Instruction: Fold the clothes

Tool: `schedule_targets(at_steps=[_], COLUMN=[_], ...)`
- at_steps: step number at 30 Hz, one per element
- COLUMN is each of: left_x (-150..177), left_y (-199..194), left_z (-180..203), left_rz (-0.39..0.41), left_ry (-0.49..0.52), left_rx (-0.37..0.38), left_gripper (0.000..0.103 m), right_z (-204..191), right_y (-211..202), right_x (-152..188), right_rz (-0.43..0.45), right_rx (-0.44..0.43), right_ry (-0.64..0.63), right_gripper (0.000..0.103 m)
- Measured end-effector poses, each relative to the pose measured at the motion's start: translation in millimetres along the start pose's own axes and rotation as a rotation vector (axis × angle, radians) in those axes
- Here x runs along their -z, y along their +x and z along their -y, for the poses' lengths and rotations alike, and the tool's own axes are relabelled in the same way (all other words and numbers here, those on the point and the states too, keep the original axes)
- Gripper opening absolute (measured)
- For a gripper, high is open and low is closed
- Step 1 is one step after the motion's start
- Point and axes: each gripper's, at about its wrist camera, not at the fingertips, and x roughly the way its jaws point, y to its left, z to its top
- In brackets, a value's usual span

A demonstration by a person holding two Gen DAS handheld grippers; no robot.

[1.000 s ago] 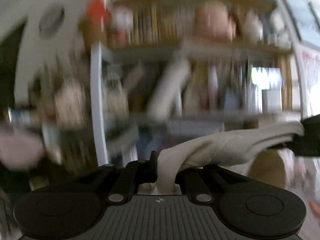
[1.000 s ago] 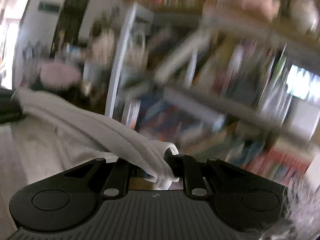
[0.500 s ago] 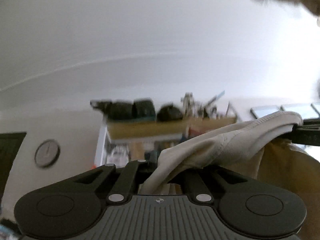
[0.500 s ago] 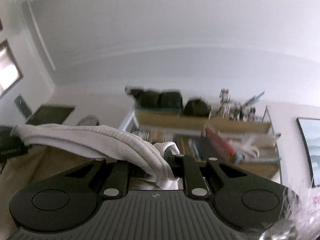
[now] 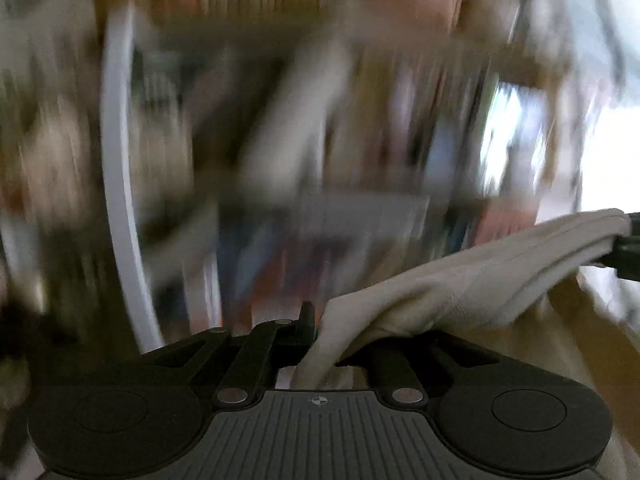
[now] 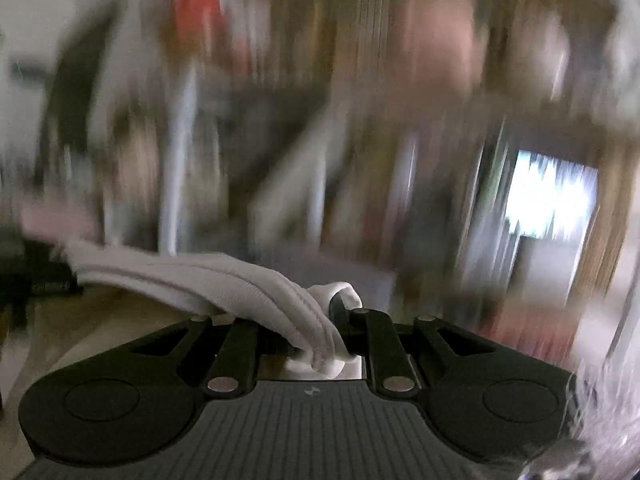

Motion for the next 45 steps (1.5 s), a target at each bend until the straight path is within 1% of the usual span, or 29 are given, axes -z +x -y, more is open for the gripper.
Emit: schedule_targets(at_steps=[2, 3, 4, 6, 8, 10, 11, 12, 13, 14, 15, 17, 20, 21, 23, 24, 25, 27, 29, 32, 34, 36, 39, 42, 45], left_x=[29.1, 41.8, 49.4, 58.1, 55.1, 47.3, 44.8, 43.9, 44.0, 44.1, 44.2, 44.4, 55.5, 61.8, 73.5, 78.4, 83.5, 93.7, 102.1, 114.0, 121.1, 126.4, 130.8, 133.7, 136.8], left_y=[45.9, 65.8, 80.1, 101.4, 116.3, 130.0, 135.6, 134.9, 130.0, 125.2, 120.3, 110.6, 86.6, 77.0, 62.1, 55.8, 49.2, 36.5, 28.0, 17.2, 12.6, 8.8, 2.0, -4.9, -10.3], left_z=[0.8, 0.6, -0.8, -5.0, -9.3, -12.3, -12.8, -13.1, -13.5, -13.9, -14.3, -15.0, -18.2, -19.1, -20.6, -21.6, -22.1, -23.9, -25.2, -22.9, -18.7, -13.7, -5.8, 0.4, 0.9], left_rz=[-0.116, -0.161, -0.189, -0.220, -0.225, -0.229, -0.231, -0.229, -0.225, -0.221, -0.217, -0.208, -0.208, -0.216, -0.238, -0.247, -0.254, -0.268, -0.282, -0.298, -0.311, -0.326, -0.331, -0.328, -0.330], left_ry=[0.031, 0.039, 0.036, 0.014, 0.007, 0.011, 0.013, 0.015, 0.016, 0.017, 0.018, 0.020, 0.009, 0.004, 0.005, 0.009, 0.012, 0.009, 0.001, 0.010, 0.031, 0.046, 0.065, 0.074, 0.043], left_rx=[-0.016, -0.019, -0.021, -0.024, -0.021, -0.016, -0.012, -0.006, 0.000, 0.007, 0.013, 0.026, 0.035, 0.035, 0.021, 0.011, 0.001, -0.018, -0.034, -0.050, -0.055, -0.054, -0.049, -0.054, -0.056], left_gripper=[0.009, 0.009, 0.009, 0.010, 0.011, 0.012, 0.018, 0.030, 0.036, 0.050, 0.060, 0.068, 0.070, 0.071, 0.071, 0.071, 0.071, 0.071, 0.072, 0.072, 0.072, 0.072, 0.072, 0.072, 0.072], right_z=[-6.0, -8.2, -9.4, -7.8, -1.5, 11.1, 14.2, 16.1, 21.6, 28.2, 34.7, 43.2, 51.3, 53.5, 54.1, 54.1, 54.1, 56.4, 62.0, 67.1, 54.7, 43.5, 20.7, -0.2, -18.0], right_y=[53.6, 72.7, 88.0, 113.0, 133.6, 162.1, 173.1, 182.9, 195.2, 208.2, 221.2, 242.9, 270.6, 278.8, 283.8, 285.6, 287.4, 274.3, 256.7, 214.2, 182.1, 152.5, 112.0, 77.3, 55.3], right_x=[43.2, 57.7, 67.7, 74.8, 63.6, 53.6, 47.9, 42.0, 38.1, 34.8, 31.6, 29.4, 40.0, 45.7, 58.6, 65.1, 71.5, 76.3, 78.7, 81.4, 84.7, 90.1, 100.0, 112.4, 126.3], right_rz=[-0.149, -0.201, -0.232, -0.261, -0.263, -0.233, -0.230, -0.231, -0.238, -0.246, -0.255, -0.284, -0.349, -0.425, -0.481, -0.501, -0.521, -0.512, -0.507, -0.468, -0.442, -0.429, -0.414, -0.405, -0.424], right_rx=[0.015, 0.015, 0.018, 0.037, 0.050, 0.089, 0.104, 0.115, 0.132, 0.149, 0.166, 0.189, 0.195, 0.158, 0.146, 0.146, 0.145, 0.128, 0.108, 0.082, 0.055, 0.031, 0.044, 0.076, 0.089], right_ry=[-0.010, -0.016, -0.024, -0.033, -0.048, -0.062, -0.054, -0.041, -0.033, -0.027, -0.021, -0.004, -0.006, -0.006, 0.000, 0.003, 0.007, 0.033, 0.062, 0.066, 0.065, 0.060, 0.062, 0.109, 0.150], right_gripper=[0.013, 0.013, 0.013, 0.013, 0.013, 0.013, 0.013, 0.013, 0.013, 0.013, 0.013, 0.013, 0.014, 0.014, 0.016, 0.021, 0.033, 0.048, 0.049, 0.051, 0.054, 0.054, 0.055, 0.055, 0.055])
